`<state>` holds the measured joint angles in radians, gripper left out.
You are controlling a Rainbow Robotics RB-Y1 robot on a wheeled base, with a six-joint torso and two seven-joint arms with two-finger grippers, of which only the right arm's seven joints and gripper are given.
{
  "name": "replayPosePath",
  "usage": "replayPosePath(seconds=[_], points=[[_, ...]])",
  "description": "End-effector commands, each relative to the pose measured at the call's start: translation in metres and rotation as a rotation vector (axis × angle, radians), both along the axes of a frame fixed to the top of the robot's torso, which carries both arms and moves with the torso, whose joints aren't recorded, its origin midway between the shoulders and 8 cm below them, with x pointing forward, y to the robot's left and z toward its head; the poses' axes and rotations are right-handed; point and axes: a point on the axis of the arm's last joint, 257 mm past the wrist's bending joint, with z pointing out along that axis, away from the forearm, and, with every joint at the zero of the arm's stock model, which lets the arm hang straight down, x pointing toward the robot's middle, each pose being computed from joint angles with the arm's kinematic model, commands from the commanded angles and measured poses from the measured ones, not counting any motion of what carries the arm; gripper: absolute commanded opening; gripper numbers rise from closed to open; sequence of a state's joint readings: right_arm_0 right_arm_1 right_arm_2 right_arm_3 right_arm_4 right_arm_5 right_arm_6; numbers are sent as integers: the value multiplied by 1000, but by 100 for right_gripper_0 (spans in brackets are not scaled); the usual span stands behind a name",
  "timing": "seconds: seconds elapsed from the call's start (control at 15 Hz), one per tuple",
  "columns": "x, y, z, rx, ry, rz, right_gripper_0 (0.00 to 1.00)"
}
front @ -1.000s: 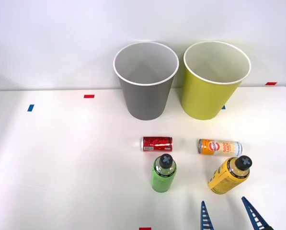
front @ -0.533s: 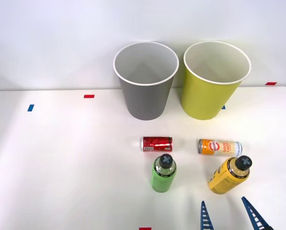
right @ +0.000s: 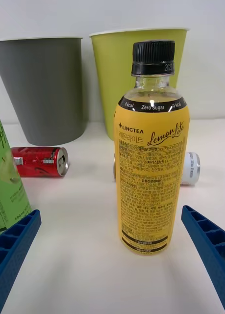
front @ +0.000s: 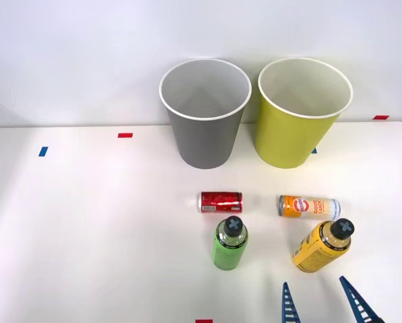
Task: Put cans in the gray bin, plastic bottles in the light green bin
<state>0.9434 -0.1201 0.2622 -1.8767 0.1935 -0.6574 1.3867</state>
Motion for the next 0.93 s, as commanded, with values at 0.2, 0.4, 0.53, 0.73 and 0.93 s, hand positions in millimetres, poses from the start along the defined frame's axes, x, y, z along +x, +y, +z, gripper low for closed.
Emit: replayPosePath(seconds=[0.2, 0.4, 0.53, 0.73, 0.93], points=[[5, 1, 14, 14, -91, 38, 100], [4, -11, 25, 17, -134, 34, 100], [-2, -21, 30, -21, -156, 33, 100], [-4, -27, 30, -44, -155, 25, 100], [0, -26, 29, -28, -153, 13, 100]])
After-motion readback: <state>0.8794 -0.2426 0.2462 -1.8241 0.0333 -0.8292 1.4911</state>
